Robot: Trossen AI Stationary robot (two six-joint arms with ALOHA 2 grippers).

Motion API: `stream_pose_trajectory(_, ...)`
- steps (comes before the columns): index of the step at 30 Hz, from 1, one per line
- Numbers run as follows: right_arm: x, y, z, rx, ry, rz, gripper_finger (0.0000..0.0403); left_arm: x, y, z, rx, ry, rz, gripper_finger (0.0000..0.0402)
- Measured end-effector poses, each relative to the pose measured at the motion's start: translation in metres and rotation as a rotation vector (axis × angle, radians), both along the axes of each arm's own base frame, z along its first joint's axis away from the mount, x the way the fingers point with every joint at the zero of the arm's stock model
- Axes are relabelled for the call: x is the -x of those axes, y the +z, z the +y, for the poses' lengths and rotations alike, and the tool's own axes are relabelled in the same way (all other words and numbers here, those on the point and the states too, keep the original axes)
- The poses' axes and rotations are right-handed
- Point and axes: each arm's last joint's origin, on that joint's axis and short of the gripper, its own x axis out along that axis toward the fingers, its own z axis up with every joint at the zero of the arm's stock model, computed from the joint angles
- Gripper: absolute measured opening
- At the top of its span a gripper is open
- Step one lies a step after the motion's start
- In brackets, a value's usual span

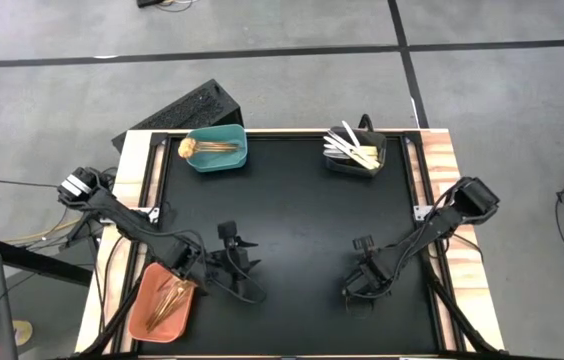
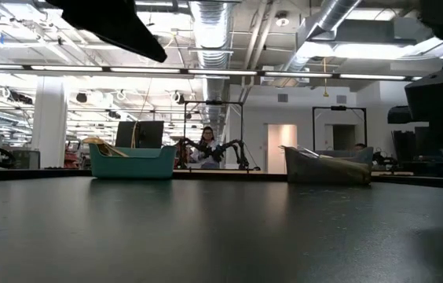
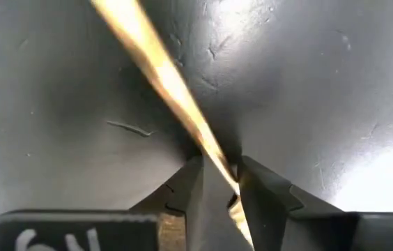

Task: Sort silverware by color (type)
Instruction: Put the gold fork into the orange bin

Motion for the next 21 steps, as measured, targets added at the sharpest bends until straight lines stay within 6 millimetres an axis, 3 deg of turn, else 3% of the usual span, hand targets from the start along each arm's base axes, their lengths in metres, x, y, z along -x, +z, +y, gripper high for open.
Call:
stream_pose_trajectory(8,-0.005,0.005,-0.004,-0.008,-0.068,-0.074,0.0085,-0.008,0.002,0.010,0.024,0.039,-0.034,0.0180)
stream_pose_trajectory(13,-0.012,0.014,-0.009,-0.017,-0.182,-0.199,0.0034,-0.014,0.006,0.015,0.060,0.054,-0.077,0.0180)
stream_pose_trajectory(18,-0.024,0.025,-0.012,-0.018,-0.249,-0.366,0.0022,-0.032,0.012,0.017,0.192,-0.097,-0.144,0.0180)
stream_pose_trajectory(21,-0.039,0.033,-0.011,-0.070,-0.282,-0.464,0.0027,-0.045,0.005,0.015,0.181,-0.166,-0.176,0.0180)
